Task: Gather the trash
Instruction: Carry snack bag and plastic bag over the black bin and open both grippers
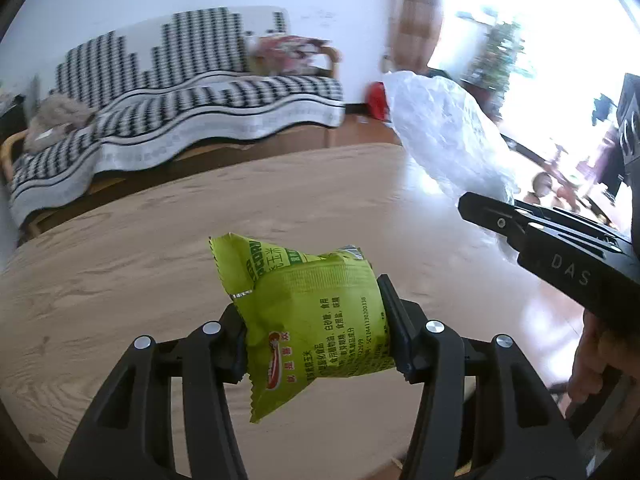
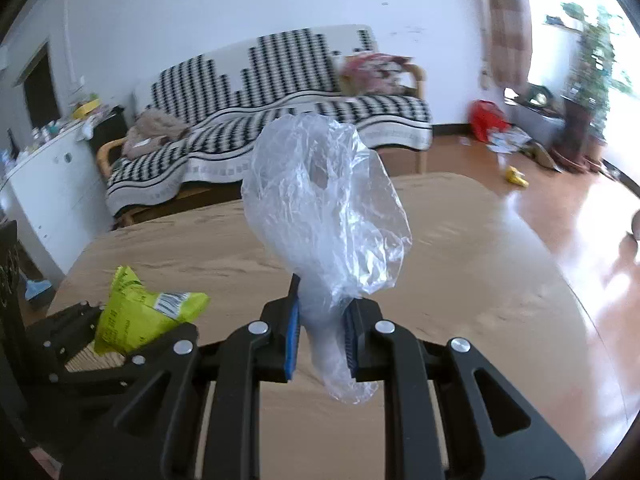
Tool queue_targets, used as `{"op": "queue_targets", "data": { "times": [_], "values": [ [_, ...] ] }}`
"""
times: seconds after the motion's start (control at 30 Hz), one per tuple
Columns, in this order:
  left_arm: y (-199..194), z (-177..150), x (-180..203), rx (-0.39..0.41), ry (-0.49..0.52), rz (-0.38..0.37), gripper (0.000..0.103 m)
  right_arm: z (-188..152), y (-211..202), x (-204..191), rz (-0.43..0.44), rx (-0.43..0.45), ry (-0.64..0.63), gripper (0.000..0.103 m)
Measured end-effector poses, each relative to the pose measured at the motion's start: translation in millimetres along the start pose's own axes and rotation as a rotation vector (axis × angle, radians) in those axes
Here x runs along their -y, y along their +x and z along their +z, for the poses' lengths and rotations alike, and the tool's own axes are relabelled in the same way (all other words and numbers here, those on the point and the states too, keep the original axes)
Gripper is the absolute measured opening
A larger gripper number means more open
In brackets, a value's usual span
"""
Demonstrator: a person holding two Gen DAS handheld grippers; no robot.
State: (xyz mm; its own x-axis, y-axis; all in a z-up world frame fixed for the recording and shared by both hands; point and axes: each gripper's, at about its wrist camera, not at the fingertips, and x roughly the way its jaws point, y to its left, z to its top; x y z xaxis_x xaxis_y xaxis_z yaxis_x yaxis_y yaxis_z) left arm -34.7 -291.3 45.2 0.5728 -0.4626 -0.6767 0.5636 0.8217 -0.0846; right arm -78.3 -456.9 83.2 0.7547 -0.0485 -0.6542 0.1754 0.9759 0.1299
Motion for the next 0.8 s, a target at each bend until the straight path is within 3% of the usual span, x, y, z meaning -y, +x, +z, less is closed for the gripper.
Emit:
{"op": "queue_targets", "data": {
  "times": [0.23, 0.43, 0.6, 0.73, 0.8],
  "values": [
    [-8.1, -19.2, 89.6, -0.035, 0.091, -0.142, 0.053, -43.3, -77.5, 85.8, -0.071, 0.010, 0.095, 0.018],
    [8.9, -72.4, 150.9, -0.158, 0.164, -0.247, 0.053, -105.8, -108.8, 126.6, -0.094, -0.046, 0.172, 0.018],
    [51.1, -153.8, 174.3, -0.349, 0.161, -0.320, 0.053, -203.1, -82.2, 159.3, -0.093, -0.200, 0.341, 0.019],
    [93.2, -213.6, 189.3, -0.442, 0.209, -0.266, 0.053, -297.8, -29.5, 171.6, -0.120, -0.427, 0.451, 0.019],
    [112.6, -232.1, 189.2, -0.503, 0.223, -0.266, 0.053, -325.1, -16.6, 173.3, -0.122, -0.484, 0.495, 0.019]
  ]
}}
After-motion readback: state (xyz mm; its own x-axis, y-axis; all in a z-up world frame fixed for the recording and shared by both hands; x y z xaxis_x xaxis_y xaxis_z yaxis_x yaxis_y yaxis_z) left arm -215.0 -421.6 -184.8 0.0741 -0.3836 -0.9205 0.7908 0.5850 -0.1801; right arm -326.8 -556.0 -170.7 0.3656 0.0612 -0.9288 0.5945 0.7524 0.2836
